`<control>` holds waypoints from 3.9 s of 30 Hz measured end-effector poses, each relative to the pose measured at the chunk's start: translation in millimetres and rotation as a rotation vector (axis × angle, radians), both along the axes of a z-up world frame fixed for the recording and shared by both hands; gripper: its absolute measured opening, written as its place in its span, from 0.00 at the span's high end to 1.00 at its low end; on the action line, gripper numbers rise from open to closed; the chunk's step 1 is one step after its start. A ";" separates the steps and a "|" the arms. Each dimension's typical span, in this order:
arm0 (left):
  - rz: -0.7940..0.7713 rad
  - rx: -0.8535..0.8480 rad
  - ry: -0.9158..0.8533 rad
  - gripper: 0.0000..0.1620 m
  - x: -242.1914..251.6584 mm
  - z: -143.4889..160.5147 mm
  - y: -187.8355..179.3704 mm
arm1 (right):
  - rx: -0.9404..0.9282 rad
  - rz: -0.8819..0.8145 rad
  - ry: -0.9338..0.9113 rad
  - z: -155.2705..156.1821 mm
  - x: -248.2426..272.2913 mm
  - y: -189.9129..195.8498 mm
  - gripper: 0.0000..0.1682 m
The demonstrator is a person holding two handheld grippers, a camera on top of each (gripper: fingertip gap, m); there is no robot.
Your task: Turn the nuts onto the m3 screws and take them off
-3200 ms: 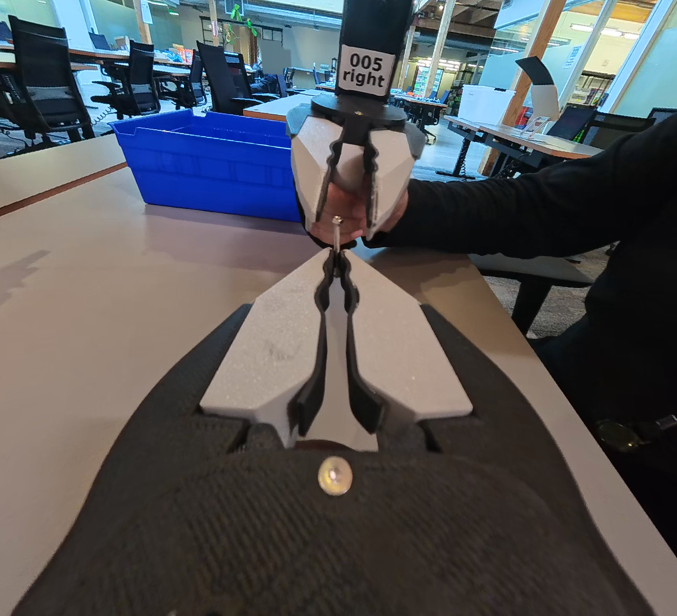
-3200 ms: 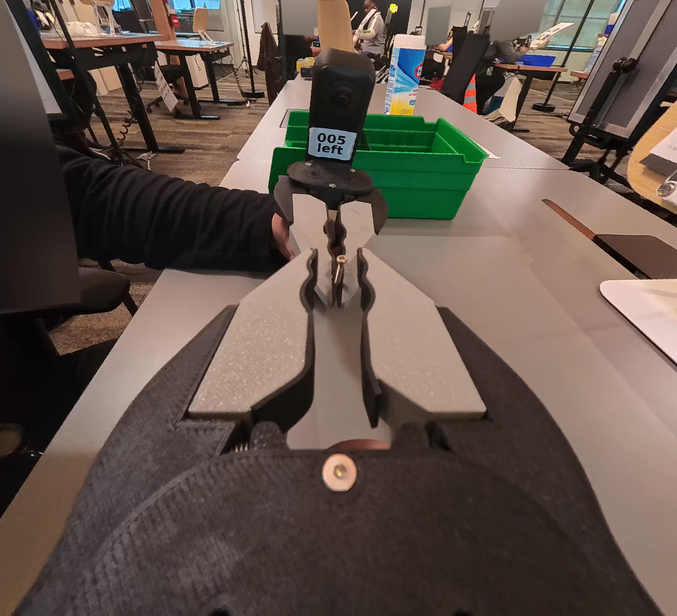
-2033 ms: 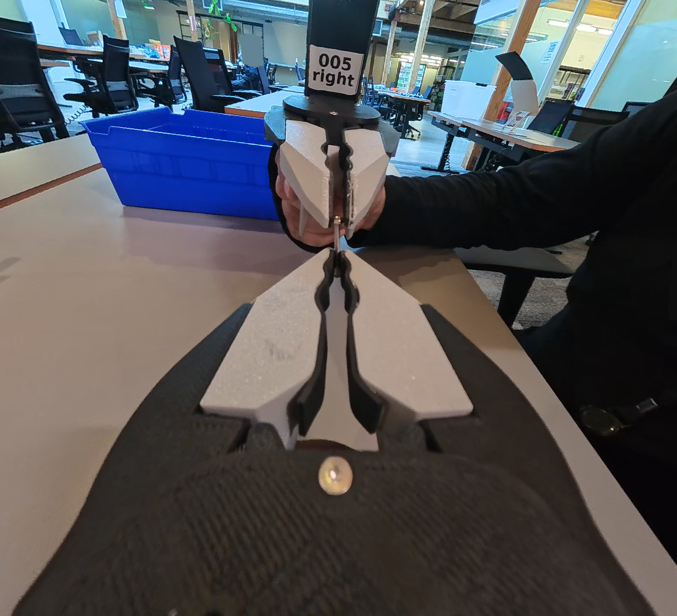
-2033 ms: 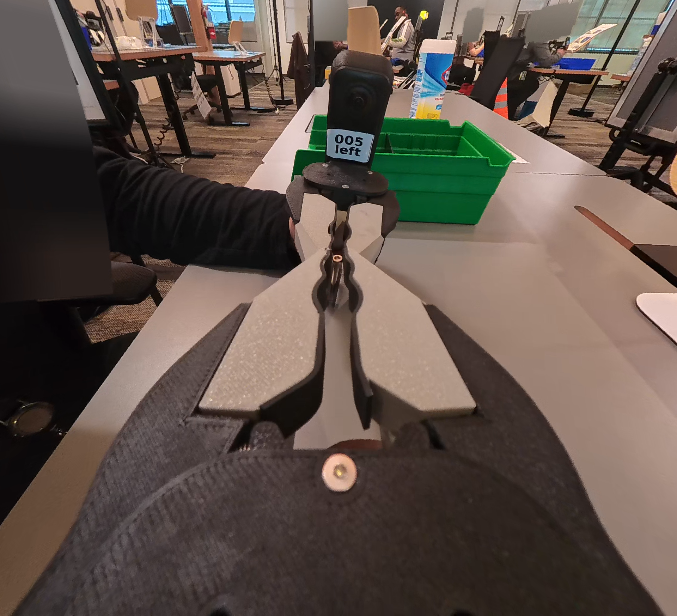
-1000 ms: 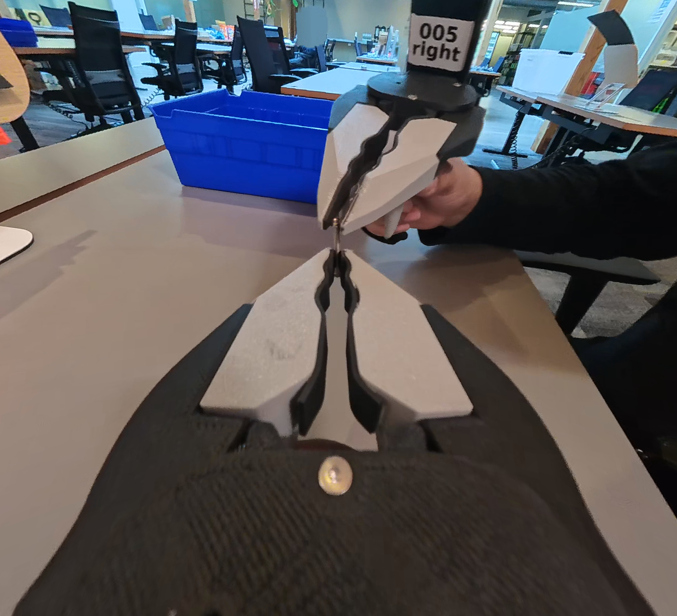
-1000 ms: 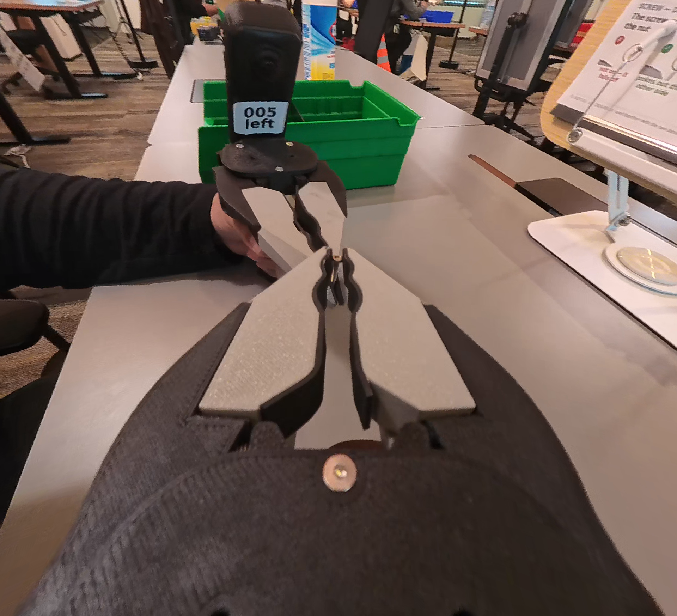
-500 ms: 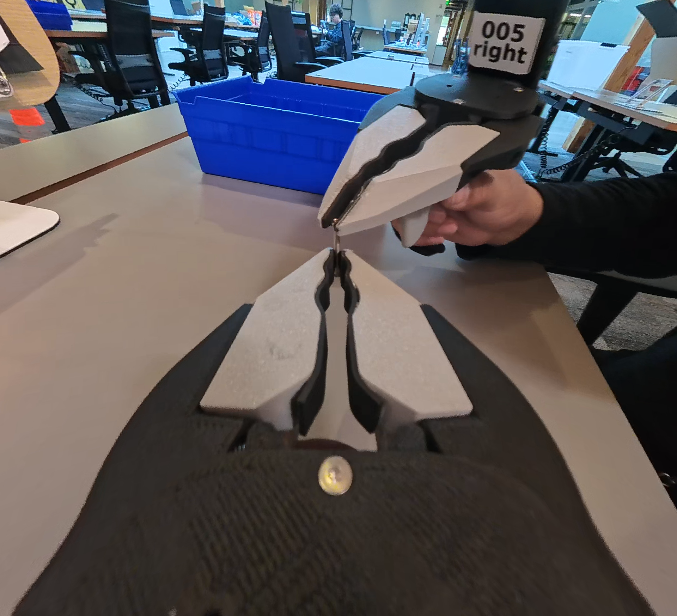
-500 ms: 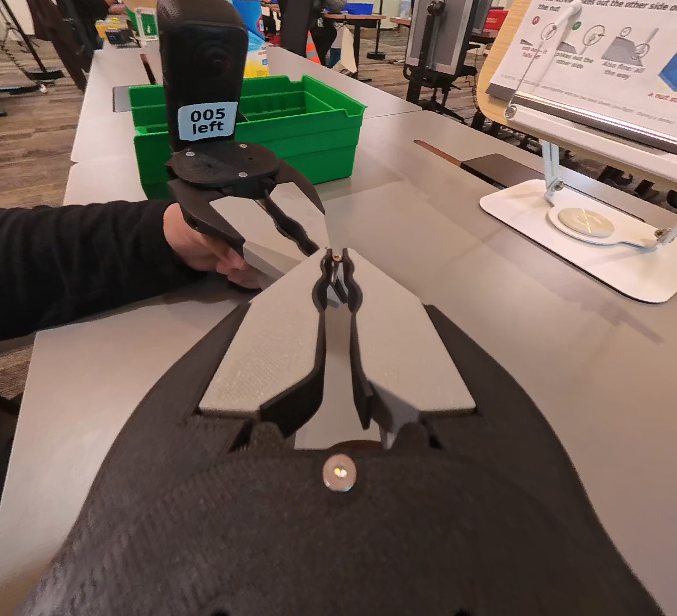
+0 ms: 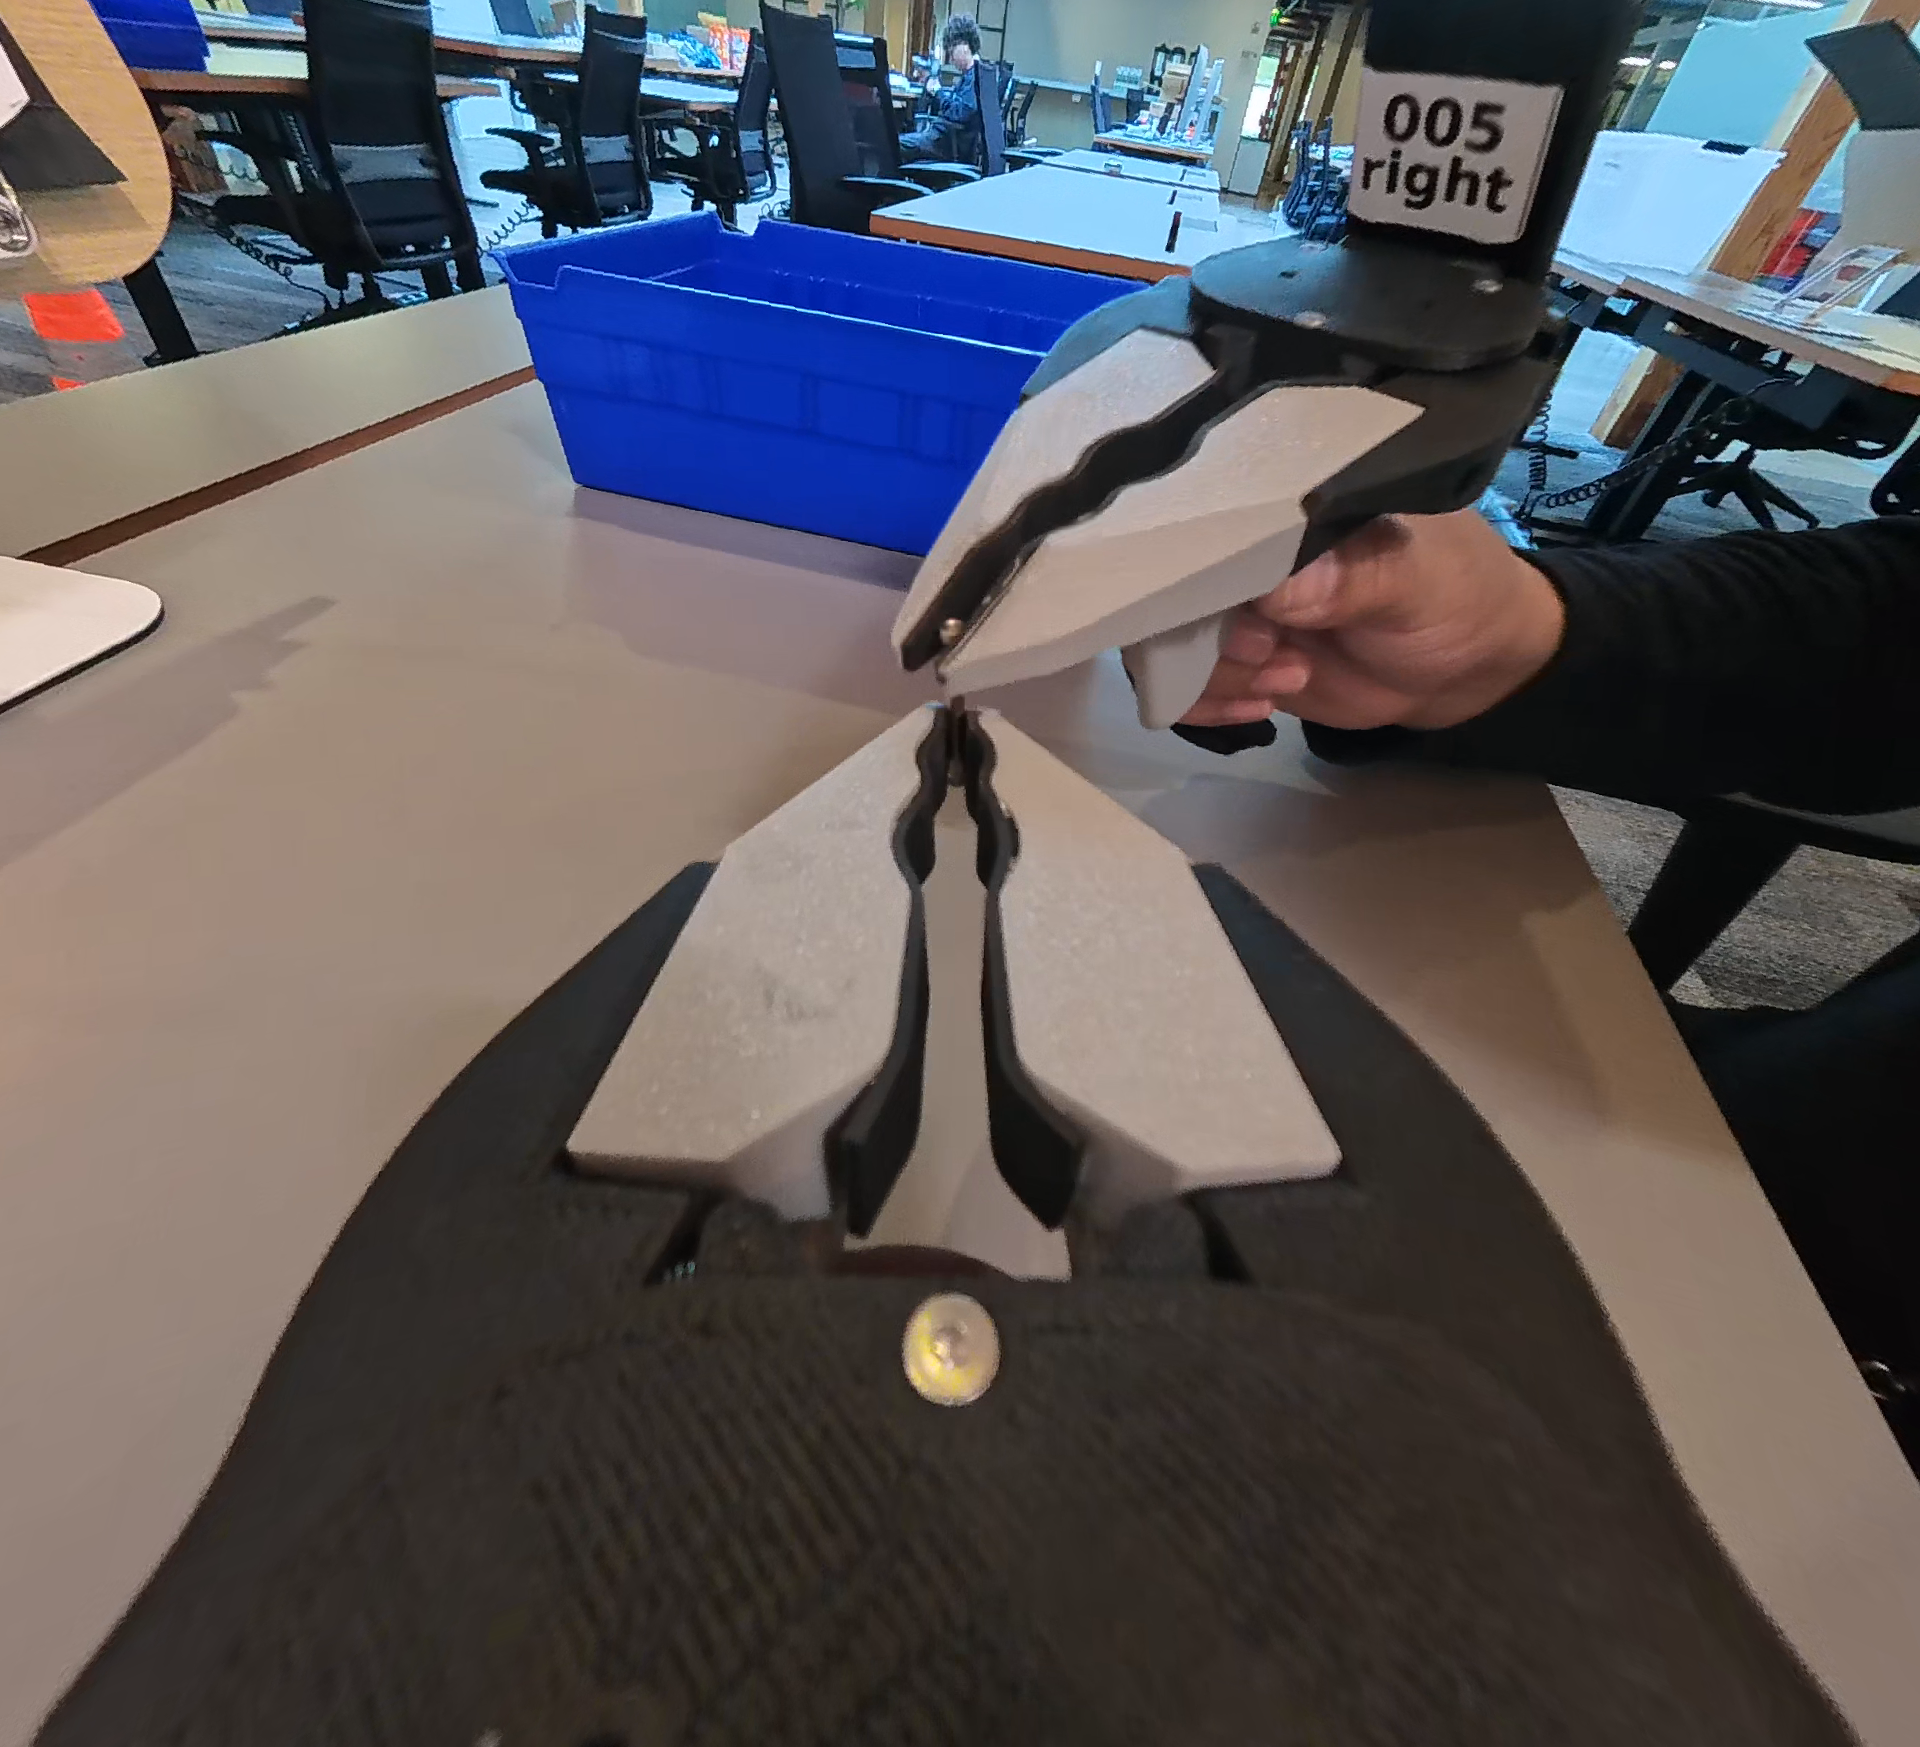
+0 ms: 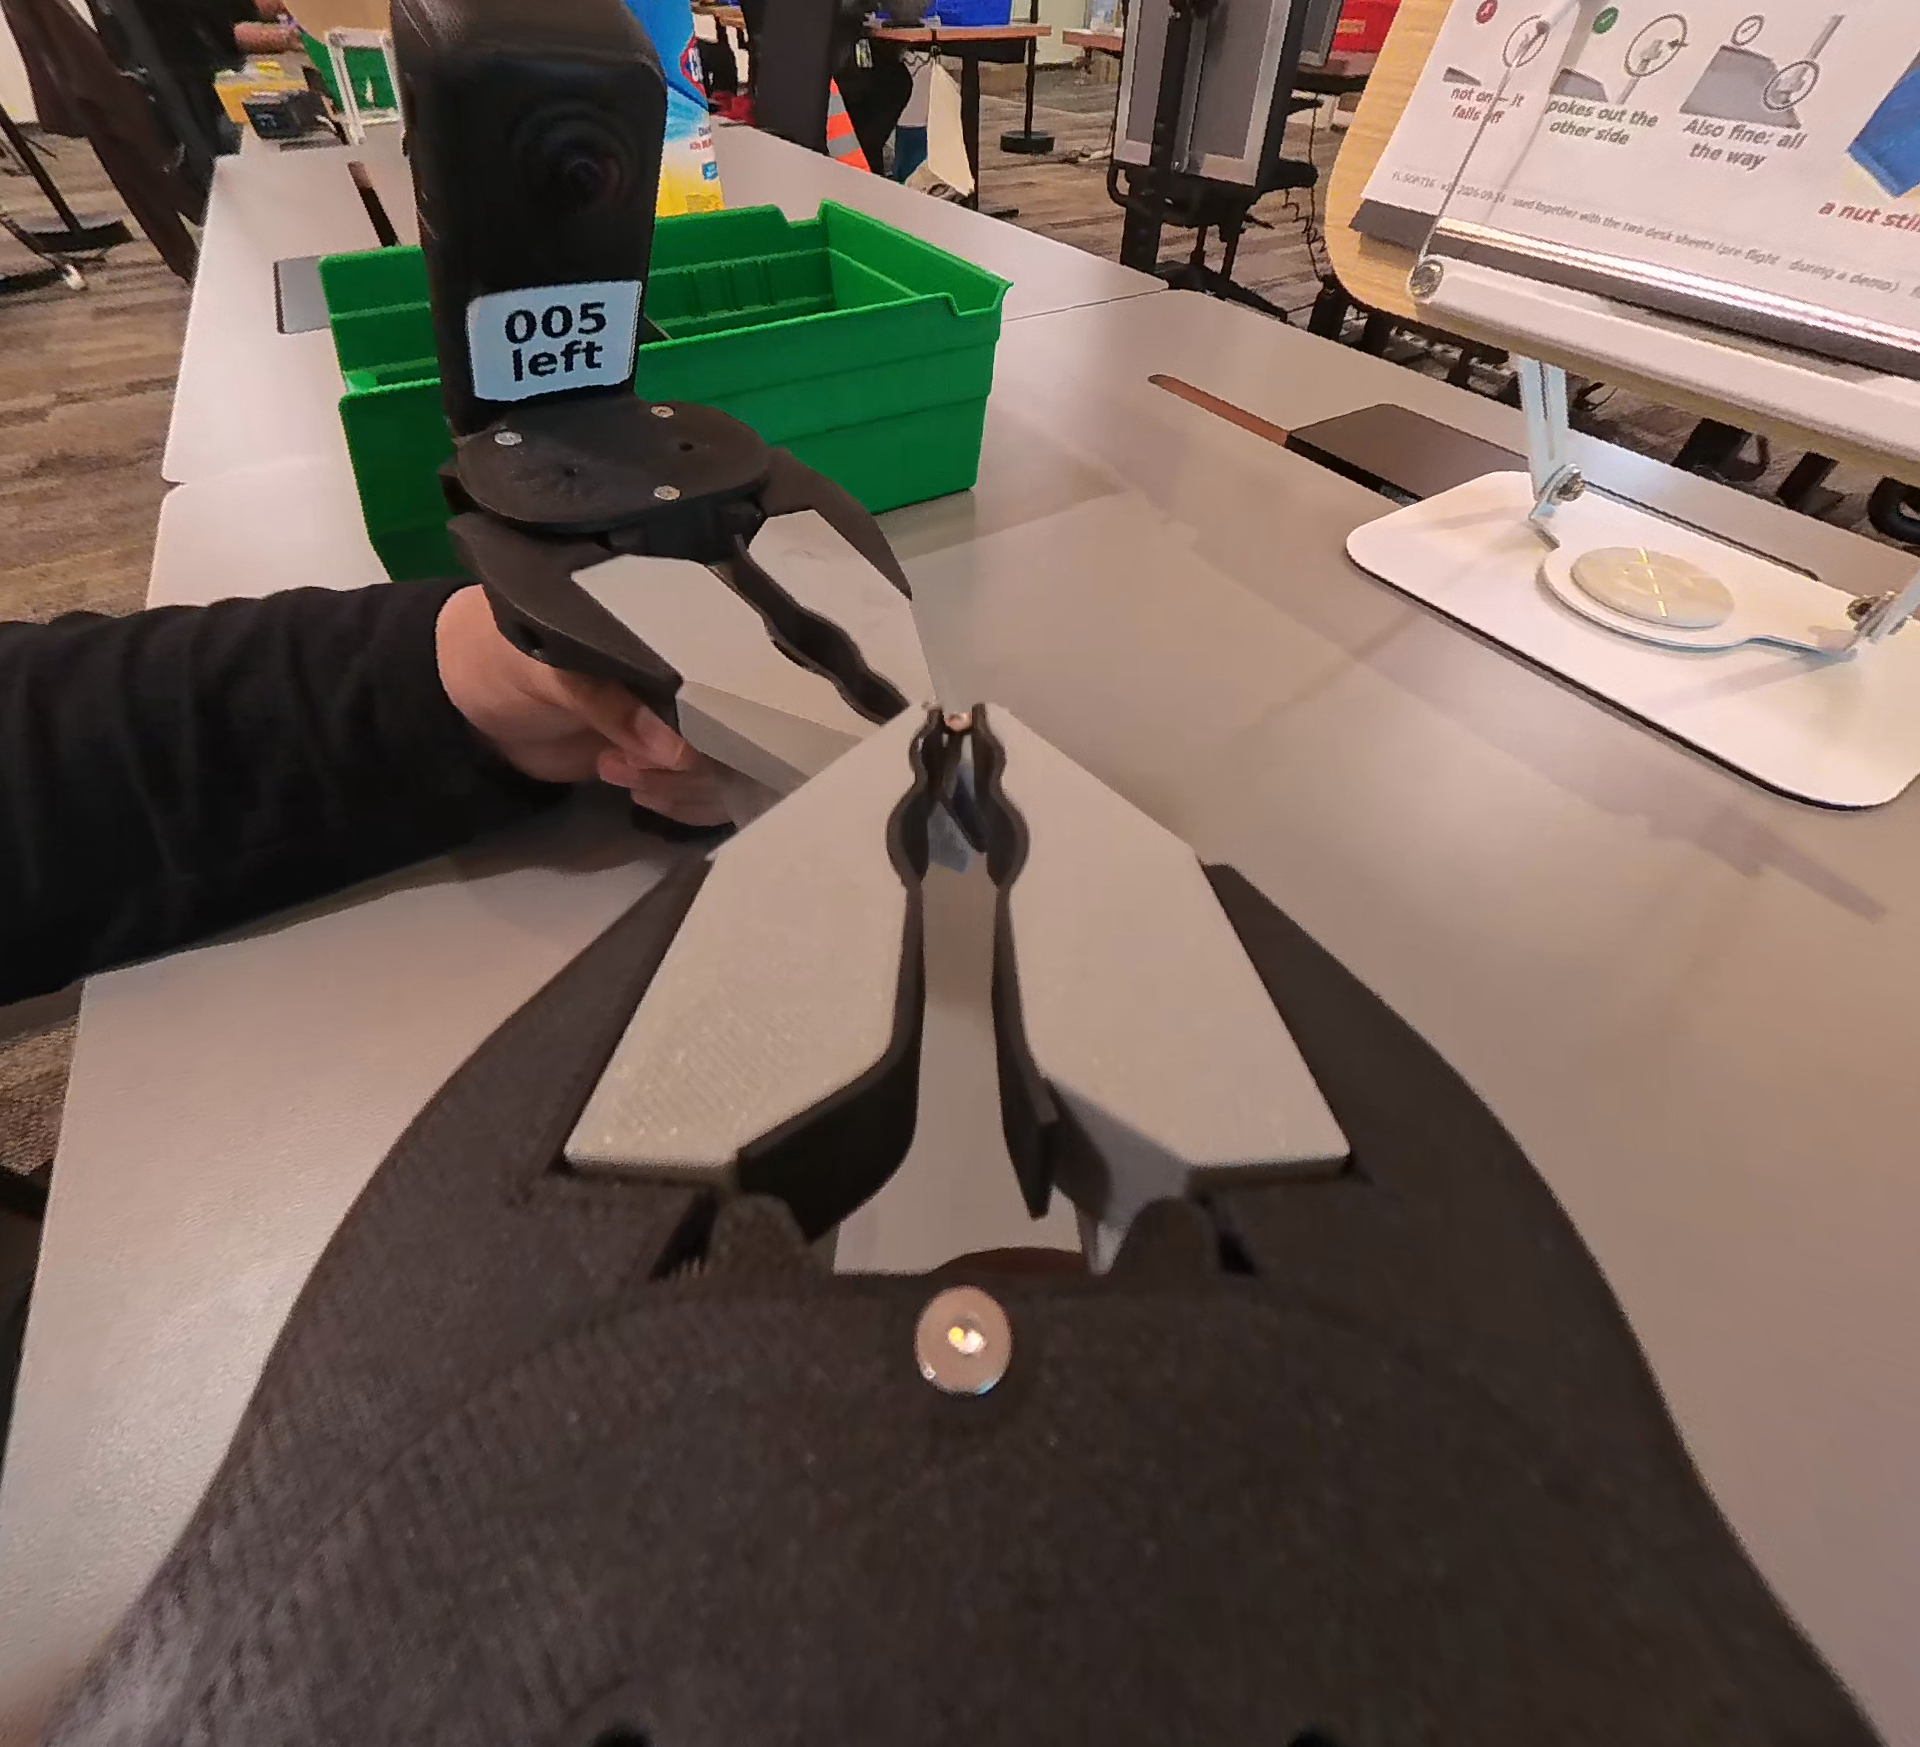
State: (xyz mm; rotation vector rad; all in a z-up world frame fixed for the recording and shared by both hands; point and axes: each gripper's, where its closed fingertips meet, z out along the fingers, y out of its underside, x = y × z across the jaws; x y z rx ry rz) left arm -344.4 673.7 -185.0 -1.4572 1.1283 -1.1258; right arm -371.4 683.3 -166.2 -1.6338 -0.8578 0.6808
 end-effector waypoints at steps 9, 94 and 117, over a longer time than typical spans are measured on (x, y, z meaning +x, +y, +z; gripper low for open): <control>-0.008 -0.013 -0.018 1.00 -0.6 2.2 -0.2 | 0.056 0.024 0.036 16.6 7.0 -9.1 0.88; -0.115 0.041 -0.069 1.00 1.0 13.0 -20.7 | 0.061 0.441 0.075 11.6 -14.0 -45.0 0.72; -0.125 0.008 -0.113 1.00 1.1 18.6 -21.4 | 0.166 0.355 0.087 19.3 -10.4 -51.0 0.46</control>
